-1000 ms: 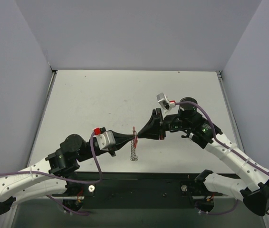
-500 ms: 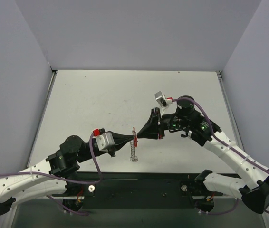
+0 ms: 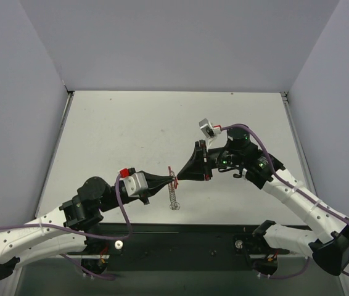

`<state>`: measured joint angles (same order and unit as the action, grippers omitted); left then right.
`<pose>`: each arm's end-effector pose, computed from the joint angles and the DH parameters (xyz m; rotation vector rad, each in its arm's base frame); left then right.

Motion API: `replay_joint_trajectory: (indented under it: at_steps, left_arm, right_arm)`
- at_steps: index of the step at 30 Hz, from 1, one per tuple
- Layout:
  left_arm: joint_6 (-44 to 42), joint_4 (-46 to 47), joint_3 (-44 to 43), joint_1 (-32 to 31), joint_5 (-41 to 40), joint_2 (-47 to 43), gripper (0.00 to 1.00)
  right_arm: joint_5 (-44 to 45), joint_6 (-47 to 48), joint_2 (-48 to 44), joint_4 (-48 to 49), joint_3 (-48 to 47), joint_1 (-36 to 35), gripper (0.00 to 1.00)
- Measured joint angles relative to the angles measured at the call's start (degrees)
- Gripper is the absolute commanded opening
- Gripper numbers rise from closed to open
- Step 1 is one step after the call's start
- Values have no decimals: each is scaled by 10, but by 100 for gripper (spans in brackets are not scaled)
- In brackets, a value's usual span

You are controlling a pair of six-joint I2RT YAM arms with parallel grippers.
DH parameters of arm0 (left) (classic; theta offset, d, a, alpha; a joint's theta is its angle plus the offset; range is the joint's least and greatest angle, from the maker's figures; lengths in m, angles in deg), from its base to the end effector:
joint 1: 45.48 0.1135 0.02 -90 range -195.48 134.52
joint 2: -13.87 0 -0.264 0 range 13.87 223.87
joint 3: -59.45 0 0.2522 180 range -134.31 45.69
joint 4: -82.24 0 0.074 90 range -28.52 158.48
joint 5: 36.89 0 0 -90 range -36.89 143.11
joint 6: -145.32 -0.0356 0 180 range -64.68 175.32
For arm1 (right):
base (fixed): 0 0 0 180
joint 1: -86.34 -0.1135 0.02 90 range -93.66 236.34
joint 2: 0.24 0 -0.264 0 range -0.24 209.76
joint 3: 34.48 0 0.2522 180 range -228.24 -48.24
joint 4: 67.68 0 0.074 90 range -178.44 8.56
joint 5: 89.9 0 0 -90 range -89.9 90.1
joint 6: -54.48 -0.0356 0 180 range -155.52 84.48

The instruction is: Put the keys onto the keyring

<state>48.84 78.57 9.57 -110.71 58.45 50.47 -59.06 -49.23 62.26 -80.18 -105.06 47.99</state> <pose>0.0646 -0.1480 0.3471 0.9233 1.1396 -0.9098 0.1691 0.1727 0.3760 -1.1889 1.4149 1.4990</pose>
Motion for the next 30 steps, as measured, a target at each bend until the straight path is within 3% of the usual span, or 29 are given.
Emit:
replay_joint_trajectory:
  at_steps: [17, 24, 30]
  left_arm:
    - [2, 2, 1, 0, 3, -4, 0]
    - [14, 81, 0, -7, 58, -27, 0]
    - [16, 95, -2, -7, 63, -26, 0]
  right_arm:
    - [-2, -11, 19, 1, 0, 0, 0]
    - [47, -3, 49, -17, 0, 16, 0]
    - [54, 5, 42, -20, 0, 16, 0]
